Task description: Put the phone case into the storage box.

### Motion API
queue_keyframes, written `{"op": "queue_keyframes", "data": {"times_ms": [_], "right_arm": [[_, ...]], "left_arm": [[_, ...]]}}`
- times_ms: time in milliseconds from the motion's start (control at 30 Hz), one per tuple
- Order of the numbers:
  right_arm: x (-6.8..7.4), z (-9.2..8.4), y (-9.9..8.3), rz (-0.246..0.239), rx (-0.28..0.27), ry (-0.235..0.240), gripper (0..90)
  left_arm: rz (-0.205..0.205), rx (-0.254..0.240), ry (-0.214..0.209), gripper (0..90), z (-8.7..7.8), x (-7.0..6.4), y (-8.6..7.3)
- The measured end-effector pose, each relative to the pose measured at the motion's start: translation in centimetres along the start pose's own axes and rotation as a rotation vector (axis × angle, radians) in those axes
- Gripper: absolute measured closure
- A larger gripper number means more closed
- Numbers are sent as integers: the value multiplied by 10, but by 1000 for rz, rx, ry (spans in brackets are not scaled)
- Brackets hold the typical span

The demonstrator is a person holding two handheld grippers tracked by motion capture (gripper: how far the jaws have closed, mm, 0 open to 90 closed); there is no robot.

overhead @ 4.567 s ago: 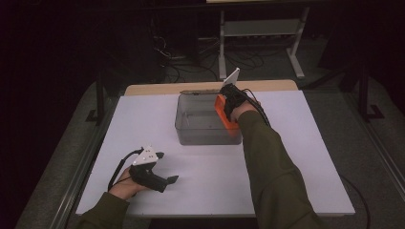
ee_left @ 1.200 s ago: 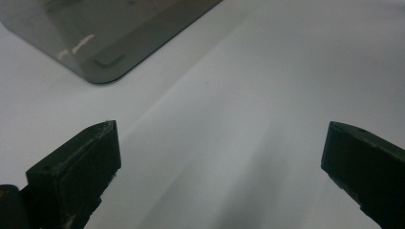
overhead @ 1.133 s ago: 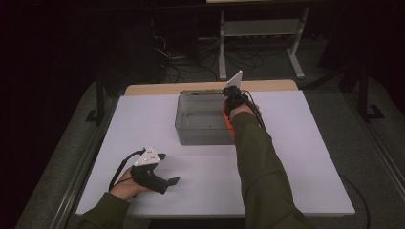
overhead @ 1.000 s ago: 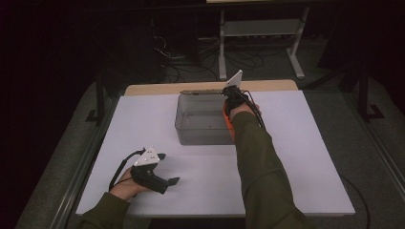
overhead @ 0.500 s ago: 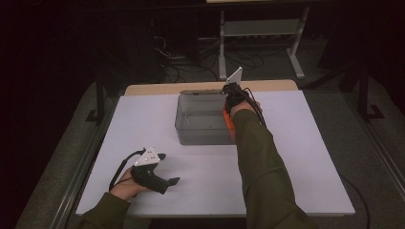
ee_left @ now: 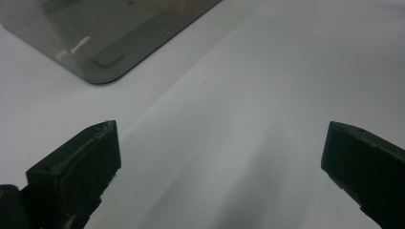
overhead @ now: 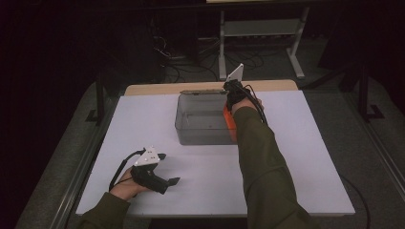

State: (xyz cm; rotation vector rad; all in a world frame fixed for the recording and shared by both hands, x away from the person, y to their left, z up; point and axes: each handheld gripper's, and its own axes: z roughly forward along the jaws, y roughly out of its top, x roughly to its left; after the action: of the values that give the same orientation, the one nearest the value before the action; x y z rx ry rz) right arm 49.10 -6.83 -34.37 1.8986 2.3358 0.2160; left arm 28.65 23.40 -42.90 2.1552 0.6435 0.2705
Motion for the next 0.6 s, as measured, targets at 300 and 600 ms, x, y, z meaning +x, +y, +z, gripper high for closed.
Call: {"op": "queue_keyframes", "data": {"times_ms": [300, 600], "right_arm": [[-1, -4, 0, -1, -8, -3, 768], [0, -9, 1, -28, -32, 7, 748]], "left_arm": [[1, 0, 0, 0, 0, 0, 0], [3, 2, 1, 0, 0, 0, 0]]}}
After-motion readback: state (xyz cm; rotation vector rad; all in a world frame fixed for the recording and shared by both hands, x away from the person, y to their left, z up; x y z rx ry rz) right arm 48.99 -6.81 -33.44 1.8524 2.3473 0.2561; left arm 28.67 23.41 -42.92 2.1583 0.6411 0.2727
